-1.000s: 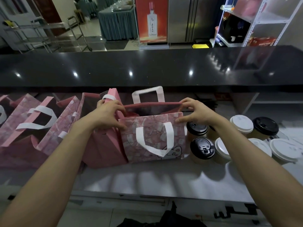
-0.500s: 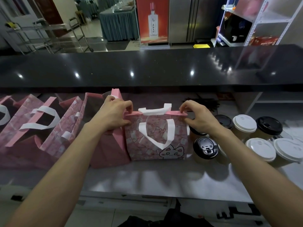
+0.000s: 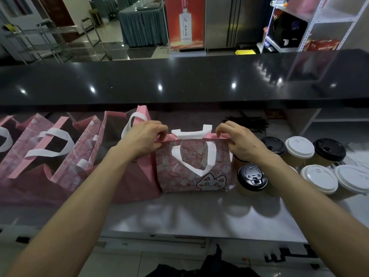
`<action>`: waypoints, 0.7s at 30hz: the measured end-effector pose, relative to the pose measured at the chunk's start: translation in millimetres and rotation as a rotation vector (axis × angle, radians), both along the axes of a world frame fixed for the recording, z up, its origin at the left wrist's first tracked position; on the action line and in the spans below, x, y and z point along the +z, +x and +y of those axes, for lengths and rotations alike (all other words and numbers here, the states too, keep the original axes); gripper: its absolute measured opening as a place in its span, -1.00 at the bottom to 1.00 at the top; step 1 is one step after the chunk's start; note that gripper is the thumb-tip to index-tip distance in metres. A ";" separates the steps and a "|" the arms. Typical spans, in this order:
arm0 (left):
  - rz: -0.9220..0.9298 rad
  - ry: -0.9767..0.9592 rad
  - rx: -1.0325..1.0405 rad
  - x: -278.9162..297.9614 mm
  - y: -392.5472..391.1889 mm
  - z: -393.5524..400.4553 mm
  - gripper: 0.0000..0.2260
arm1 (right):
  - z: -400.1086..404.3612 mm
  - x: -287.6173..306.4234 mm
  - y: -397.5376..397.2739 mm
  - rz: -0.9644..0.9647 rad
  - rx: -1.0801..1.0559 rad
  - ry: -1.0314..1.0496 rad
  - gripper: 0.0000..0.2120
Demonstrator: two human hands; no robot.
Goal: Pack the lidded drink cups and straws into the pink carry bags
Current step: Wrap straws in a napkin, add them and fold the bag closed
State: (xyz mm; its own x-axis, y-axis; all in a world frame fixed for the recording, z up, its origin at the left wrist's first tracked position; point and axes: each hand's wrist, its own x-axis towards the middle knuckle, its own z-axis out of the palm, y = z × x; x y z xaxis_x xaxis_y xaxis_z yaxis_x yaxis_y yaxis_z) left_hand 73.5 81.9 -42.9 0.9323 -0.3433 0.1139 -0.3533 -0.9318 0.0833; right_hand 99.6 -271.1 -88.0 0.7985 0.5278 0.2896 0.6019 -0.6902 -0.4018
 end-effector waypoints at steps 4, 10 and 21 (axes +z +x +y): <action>0.007 -0.025 -0.044 -3.6 -3.7 -0.4 -0.80 | -0.9 -5.4 -2.7 -0.003 0.019 -0.063 -0.69; 0.006 -0.049 0.005 -5.7 6.2 -9.4 -0.70 | 9.1 -7.4 -2.4 -0.043 0.016 -0.040 -0.86; 0.073 -0.112 0.018 -0.7 6.9 -33.9 -0.80 | 26.6 10.5 0.6 0.082 -0.069 -0.042 -0.59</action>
